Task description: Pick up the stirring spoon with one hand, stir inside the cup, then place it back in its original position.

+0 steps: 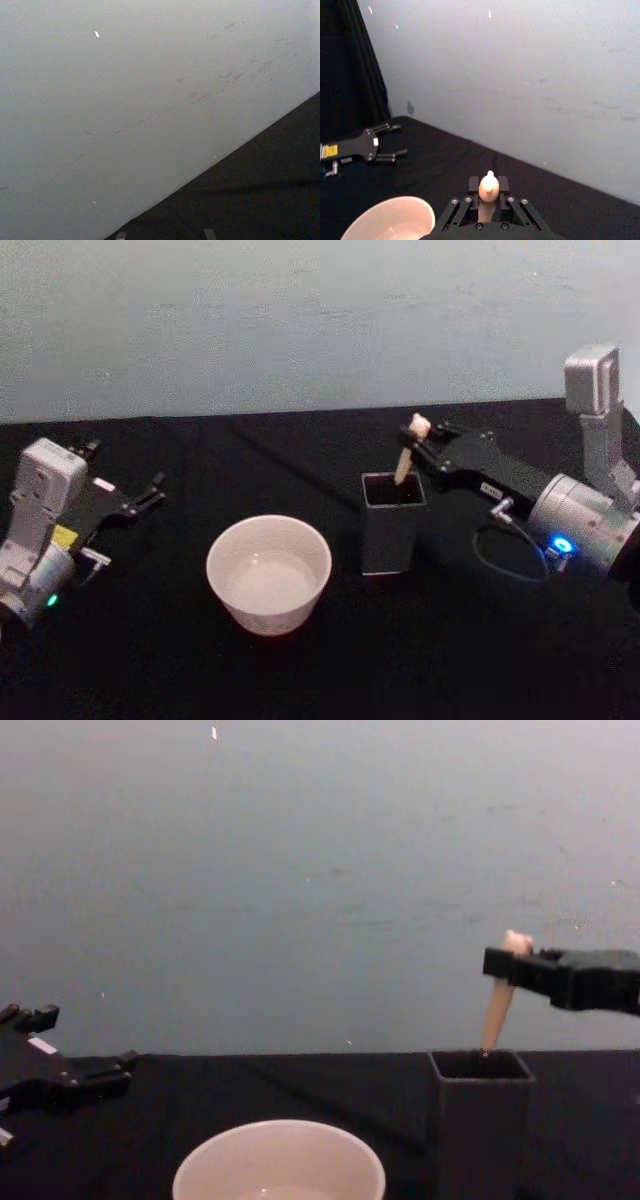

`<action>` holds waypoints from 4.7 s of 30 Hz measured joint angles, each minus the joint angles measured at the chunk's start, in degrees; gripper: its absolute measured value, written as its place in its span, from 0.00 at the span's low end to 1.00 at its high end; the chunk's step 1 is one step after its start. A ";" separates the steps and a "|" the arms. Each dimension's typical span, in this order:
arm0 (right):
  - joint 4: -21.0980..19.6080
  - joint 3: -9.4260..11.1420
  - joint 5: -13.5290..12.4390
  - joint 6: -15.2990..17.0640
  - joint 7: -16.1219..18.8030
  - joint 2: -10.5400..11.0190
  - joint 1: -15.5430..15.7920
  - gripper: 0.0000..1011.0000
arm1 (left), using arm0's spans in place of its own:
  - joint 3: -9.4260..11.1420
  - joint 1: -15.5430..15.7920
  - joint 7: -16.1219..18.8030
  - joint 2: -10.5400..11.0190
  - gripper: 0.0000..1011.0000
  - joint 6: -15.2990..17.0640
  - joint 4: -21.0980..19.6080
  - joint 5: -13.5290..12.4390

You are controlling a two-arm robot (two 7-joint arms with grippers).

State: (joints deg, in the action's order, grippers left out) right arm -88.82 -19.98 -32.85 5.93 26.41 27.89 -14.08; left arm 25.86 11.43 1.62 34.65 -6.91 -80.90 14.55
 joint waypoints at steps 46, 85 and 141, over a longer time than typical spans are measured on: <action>-4.50 -8.21 -6.50 0.41 3.50 -0.50 -4.80 0.22 | 0.00 0.00 0.00 0.00 0.99 0.00 0.00 0.00; 2.67 -16.48 3.40 -3.13 8.15 -3.10 -6.57 0.22 | 0.00 -0.01 0.00 0.00 0.99 0.00 0.00 0.00; 0.86 -12.66 9.55 -3.09 7.33 -2.43 -3.59 0.22 | 0.00 0.00 0.00 0.00 0.99 0.00 0.00 0.00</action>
State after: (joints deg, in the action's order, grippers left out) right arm -87.96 -32.64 -23.30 2.85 33.73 25.46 -17.67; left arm 25.86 11.43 1.62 34.65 -6.91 -80.90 14.55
